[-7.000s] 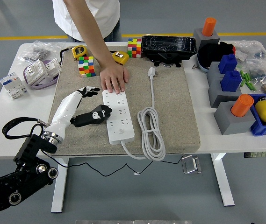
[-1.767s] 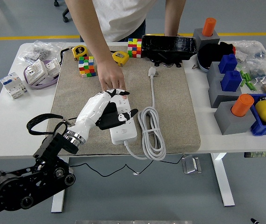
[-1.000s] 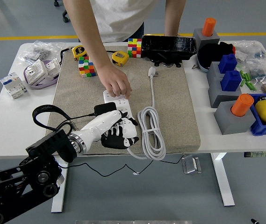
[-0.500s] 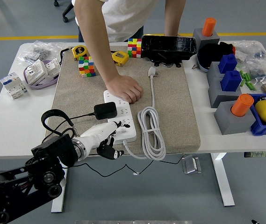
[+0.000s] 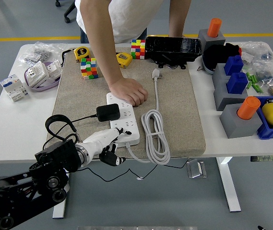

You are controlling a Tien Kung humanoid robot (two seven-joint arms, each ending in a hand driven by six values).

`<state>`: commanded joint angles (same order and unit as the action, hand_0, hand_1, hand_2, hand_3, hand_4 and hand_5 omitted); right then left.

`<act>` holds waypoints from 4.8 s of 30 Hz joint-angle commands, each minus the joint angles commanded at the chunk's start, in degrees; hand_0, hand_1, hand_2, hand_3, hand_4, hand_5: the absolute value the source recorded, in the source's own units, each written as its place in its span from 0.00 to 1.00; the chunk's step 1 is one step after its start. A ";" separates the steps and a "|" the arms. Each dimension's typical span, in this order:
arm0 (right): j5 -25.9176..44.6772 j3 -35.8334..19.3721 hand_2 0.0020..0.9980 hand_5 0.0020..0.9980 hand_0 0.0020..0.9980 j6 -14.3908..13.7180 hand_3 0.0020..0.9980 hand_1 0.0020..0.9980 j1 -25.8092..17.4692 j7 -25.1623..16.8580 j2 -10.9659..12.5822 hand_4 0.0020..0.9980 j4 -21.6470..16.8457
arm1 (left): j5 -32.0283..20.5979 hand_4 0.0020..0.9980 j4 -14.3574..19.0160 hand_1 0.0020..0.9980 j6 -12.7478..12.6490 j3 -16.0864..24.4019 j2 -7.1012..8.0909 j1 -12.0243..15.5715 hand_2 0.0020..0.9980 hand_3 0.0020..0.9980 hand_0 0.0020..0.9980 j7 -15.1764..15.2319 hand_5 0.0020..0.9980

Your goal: Put the plug near the board,insert it into the board,press the button,pull the plug out

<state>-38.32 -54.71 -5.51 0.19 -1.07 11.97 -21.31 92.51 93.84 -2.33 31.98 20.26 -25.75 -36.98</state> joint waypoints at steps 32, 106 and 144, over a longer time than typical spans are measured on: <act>-0.54 -0.56 0.65 0.48 0.61 -0.03 0.55 0.64 -0.14 0.03 -0.02 0.95 -0.59 | 0.94 0.73 -1.82 0.08 1.16 -1.26 0.11 -0.13 0.15 0.86 0.07 0.00 0.00; 0.53 1.84 0.65 0.49 0.61 0.06 0.55 0.64 0.90 -0.05 0.86 0.95 0.01 | -20.62 0.85 -5.58 0.30 -24.11 4.56 -1.61 4.74 0.37 0.64 0.25 32.79 0.29; -0.04 0.20 0.65 0.49 0.61 0.05 0.55 0.64 0.45 -0.01 0.66 0.95 -0.29 | 4.16 0.76 -1.89 0.06 -1.49 2.74 -1.20 3.81 0.15 0.86 0.07 1.15 0.00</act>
<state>-38.36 -54.51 -5.46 0.65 -1.09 12.63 -21.60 96.67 91.95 -3.82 34.73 19.06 -21.94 -35.82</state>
